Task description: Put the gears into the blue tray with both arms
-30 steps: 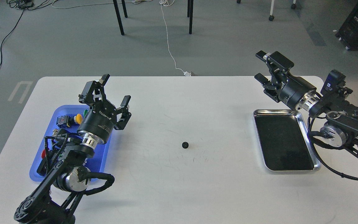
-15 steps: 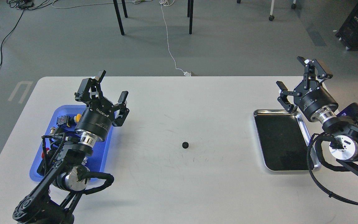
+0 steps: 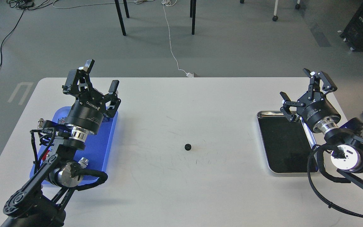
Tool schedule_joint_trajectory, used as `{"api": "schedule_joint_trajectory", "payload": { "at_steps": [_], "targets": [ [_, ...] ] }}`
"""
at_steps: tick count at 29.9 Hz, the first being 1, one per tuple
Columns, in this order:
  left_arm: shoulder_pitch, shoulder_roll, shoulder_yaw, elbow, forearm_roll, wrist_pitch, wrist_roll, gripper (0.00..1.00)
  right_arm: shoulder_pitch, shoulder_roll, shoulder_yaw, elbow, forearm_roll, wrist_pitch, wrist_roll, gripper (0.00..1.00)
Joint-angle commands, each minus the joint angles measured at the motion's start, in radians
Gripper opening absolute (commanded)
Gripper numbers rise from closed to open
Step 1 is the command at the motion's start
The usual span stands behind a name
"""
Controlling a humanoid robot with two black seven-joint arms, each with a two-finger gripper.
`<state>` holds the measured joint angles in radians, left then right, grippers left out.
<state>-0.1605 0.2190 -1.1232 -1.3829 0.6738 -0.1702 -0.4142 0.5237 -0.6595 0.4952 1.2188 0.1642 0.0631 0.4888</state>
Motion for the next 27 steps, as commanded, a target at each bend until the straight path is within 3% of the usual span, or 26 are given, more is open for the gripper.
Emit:
{"api": "schedule_joint_trajectory", "payload": {
  "at_steps": [1,21,27],
  "targets": [
    [-0.002,0.005,0.013,-0.011,0.007,-0.023,-0.001,0.98,-0.022,0.003,0.017,0.025,-0.002,0.001,0.000,0.98],
    [0.015,0.000,0.014,-0.067,0.015,-0.018,-0.006,0.98,-0.037,0.014,0.029,0.024,-0.005,0.001,0.000,0.98],
    [0.001,-0.012,0.014,-0.073,0.167,-0.023,-0.009,0.98,-0.039,0.015,0.029,0.021,-0.005,0.001,0.000,0.98]
  ]
}}
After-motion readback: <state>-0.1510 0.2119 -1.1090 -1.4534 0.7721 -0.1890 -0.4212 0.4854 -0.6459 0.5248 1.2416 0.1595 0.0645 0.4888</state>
